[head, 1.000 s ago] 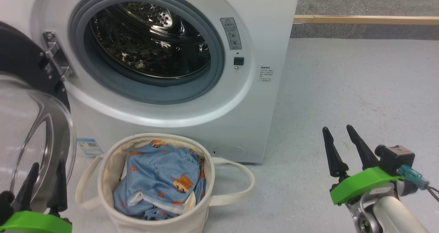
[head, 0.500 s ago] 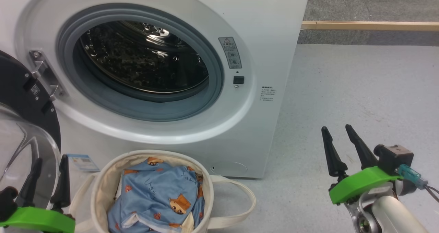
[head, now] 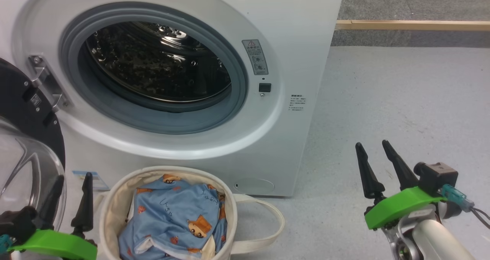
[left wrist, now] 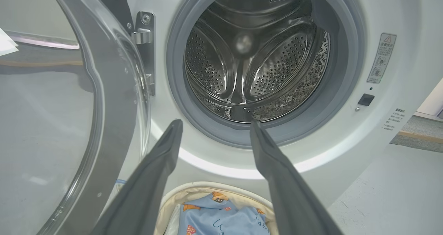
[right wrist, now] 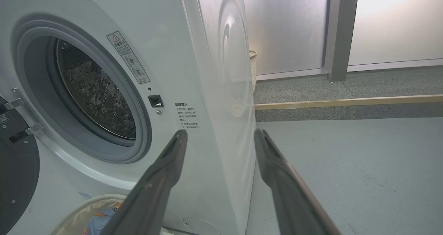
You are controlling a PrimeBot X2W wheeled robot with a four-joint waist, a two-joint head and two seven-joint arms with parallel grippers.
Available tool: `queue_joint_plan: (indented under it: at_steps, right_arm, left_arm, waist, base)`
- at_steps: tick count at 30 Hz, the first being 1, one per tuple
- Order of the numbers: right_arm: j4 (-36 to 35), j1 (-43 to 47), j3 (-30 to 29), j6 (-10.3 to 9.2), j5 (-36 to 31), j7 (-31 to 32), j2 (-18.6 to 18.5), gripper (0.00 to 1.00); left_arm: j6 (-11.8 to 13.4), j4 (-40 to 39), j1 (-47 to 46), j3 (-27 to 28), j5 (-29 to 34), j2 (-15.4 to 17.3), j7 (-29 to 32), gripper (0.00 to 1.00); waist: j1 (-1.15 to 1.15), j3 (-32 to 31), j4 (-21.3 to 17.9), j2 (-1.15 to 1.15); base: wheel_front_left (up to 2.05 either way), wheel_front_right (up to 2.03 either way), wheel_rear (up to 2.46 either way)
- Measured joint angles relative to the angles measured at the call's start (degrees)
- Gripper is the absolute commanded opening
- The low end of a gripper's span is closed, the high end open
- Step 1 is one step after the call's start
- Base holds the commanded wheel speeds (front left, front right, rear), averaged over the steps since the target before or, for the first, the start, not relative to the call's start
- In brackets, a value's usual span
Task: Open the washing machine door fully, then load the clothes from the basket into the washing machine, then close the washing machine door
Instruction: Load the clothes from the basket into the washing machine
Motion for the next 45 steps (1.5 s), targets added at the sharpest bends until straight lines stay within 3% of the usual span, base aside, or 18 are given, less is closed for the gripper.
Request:
queue_joint_plan:
  at_steps: [22, 29, 32, 45]
  right_arm:
    - [0.23, -0.03, 0.85, 0.0, 0.07, 0.0, 0.92, 1.0]
    - [0.23, -0.47, 0.85, 0.0, 0.05, 0.01, 1.26, 1.0]
    - [0.14, -1.66, 0.86, 0.0, 0.04, 0.0, 1.35, 1.0]
    - [-1.09, -4.61, 1.19, 0.0, -0.8, 0.0, 1.42, 1.0]
  left_arm:
    - [-0.32, 0.63, -2.38, -0.8, -2.36, -1.68, 0.01, 1.0]
    - [2.64, 0.92, -3.98, -2.76, 0.78, -2.41, 0.01, 1.0]
    - [2.59, 2.02, -5.44, -3.77, 2.04, -3.16, 0.01, 1.0]
    - [0.02, 19.0, -12.83, -6.2, 1.25, -6.25, 0.0, 1.0]
  waist:
    - [0.0, 1.6, -1.07, 0.0]
    - [0.0, 3.3, -1.36, 0.0]
    - [0.0, 4.41, -1.61, 0.0]
    - [0.01, 10.18, -3.98, 0.0]
  base:
    - [0.0, 0.0, 0.0]
    - [0.0, 0.0, 0.0]
    - [0.0, 0.0, 0.0]
    - [0.0, 0.0, 0.0]
